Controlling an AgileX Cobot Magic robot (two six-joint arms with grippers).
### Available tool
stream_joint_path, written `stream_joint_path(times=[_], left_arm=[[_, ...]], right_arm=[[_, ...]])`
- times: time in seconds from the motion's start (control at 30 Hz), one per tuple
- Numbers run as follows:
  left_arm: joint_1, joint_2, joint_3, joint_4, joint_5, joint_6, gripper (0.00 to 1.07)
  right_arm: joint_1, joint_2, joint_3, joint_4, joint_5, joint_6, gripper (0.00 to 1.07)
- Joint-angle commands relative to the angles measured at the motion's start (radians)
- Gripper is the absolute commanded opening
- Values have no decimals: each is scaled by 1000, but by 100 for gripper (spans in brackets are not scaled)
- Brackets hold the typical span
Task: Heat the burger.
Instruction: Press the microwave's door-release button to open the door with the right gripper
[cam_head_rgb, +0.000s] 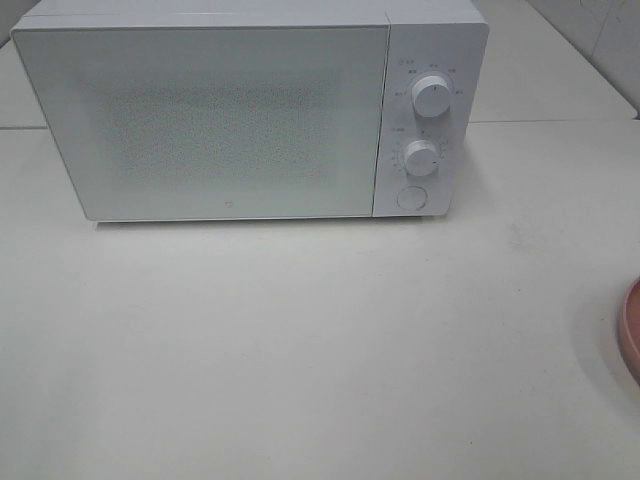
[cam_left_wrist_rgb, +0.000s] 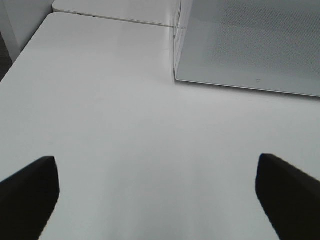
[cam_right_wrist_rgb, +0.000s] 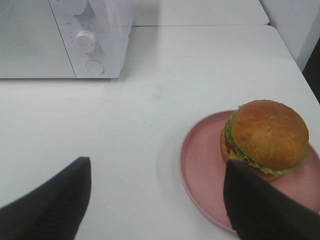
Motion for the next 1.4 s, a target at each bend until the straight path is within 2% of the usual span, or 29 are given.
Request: stream_joint_path(times=[0.03,0.7,1.0,1.07,1.4], left_arm=[[2,-17,2,-9,-9,0,100],[2,-17,2,-9,-9,0,100],[2,-17,2,-9,-9,0,100],[2,-17,2,-9,-9,0,100],[2,-17,2,-9,-9,0,100]], right_arm=[[-6,-27,1,-2,-2,-10,74],[-6,-17,-12,-3,-6,-10,74],[-6,122,-51,-3,-65,-10,74],[-6,199,-51,-3,-135,-11,74],[-6,351,-12,-3,-317,-11,74]])
